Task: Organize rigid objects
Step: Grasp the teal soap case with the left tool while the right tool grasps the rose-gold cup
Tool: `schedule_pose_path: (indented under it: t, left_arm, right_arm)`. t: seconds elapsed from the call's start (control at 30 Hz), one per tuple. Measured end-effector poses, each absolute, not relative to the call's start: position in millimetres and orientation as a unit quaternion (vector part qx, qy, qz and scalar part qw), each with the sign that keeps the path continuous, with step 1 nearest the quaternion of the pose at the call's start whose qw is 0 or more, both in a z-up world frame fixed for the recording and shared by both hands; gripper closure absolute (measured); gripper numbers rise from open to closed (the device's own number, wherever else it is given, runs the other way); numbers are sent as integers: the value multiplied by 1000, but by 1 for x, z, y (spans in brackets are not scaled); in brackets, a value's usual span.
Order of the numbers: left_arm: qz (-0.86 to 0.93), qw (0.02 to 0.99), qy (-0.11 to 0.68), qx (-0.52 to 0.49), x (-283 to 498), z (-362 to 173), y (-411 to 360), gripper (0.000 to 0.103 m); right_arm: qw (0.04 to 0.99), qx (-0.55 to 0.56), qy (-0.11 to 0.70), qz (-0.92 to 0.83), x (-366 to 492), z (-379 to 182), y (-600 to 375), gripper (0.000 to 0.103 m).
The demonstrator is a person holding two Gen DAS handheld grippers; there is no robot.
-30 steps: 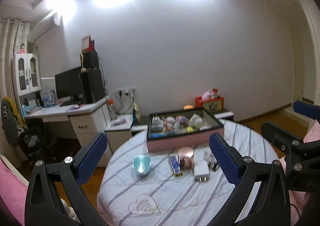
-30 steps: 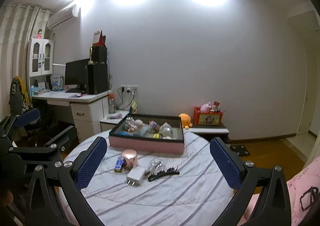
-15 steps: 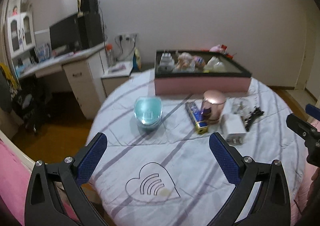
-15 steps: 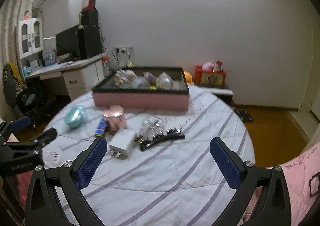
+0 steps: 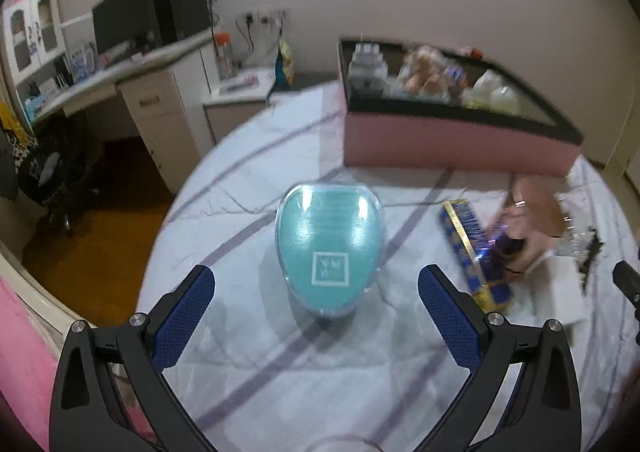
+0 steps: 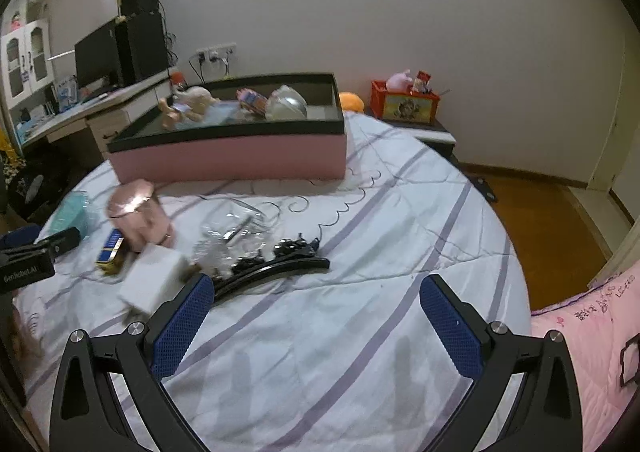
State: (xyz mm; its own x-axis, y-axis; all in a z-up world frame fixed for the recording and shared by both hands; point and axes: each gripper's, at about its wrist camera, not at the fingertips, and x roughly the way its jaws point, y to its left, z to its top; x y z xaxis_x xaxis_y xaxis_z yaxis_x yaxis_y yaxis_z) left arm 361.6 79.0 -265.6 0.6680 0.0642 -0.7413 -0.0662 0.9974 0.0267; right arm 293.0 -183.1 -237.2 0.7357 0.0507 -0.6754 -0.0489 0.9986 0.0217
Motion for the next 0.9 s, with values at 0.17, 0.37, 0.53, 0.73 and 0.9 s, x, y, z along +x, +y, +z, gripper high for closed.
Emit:
schedule_pose_path:
  t: [0.17,0.37,0.53,0.73,0.9]
  left_arm:
    - [47,901,431,23,384,-272,78,4]
    - [10,907,422,18,385,-269,73,48]
    - [10,911,413,18,374,-261,76,48]
    - [4,916,401,30,354,-250,71,48]
    - [-1,917,398,30,347,-247,70,48]
  right_arm:
    - [920,8,392,23,310,-245,-188,0]
    - [919,4,394,26,320,-242,-185,0]
    - [926,10,372,58,321,-227,-166,0]
    - [925,-15,365,107,330,-221,-118,0]
    - [922,-19,364,128,339,-220,-89,0]
